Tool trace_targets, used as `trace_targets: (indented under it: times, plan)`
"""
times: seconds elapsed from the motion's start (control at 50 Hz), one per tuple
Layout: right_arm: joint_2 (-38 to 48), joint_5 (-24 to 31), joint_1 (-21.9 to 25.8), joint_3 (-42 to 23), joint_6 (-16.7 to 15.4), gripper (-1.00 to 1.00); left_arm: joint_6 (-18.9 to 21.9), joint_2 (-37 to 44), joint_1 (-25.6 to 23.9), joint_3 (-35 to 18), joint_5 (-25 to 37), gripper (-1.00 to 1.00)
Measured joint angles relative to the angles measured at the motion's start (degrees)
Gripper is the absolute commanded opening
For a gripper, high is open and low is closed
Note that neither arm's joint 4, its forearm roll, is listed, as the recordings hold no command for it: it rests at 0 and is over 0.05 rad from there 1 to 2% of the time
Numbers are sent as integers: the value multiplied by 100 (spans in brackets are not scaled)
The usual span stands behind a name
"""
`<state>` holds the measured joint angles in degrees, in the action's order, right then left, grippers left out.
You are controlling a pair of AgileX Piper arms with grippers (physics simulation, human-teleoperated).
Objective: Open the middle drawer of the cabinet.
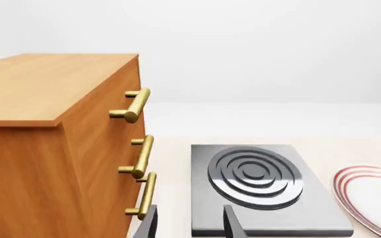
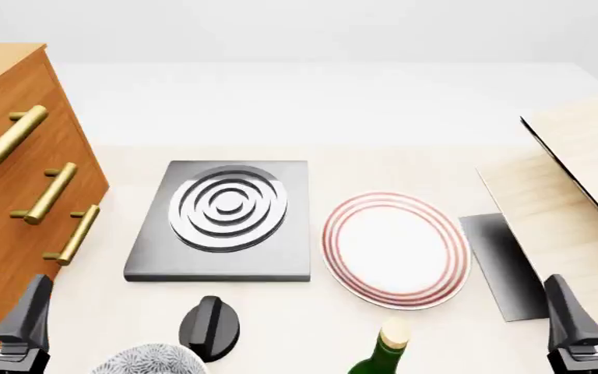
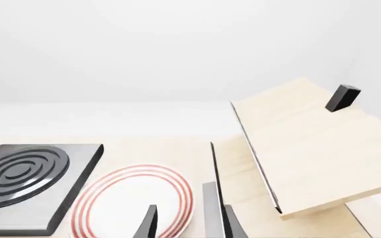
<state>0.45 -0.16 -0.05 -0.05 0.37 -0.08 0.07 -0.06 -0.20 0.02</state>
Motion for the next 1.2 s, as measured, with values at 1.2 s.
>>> trace_targets:
  times: [1.2]
  plan:
    - [31, 51, -4, -35, 66, 100, 3857, 48, -142, -649, 343, 100]
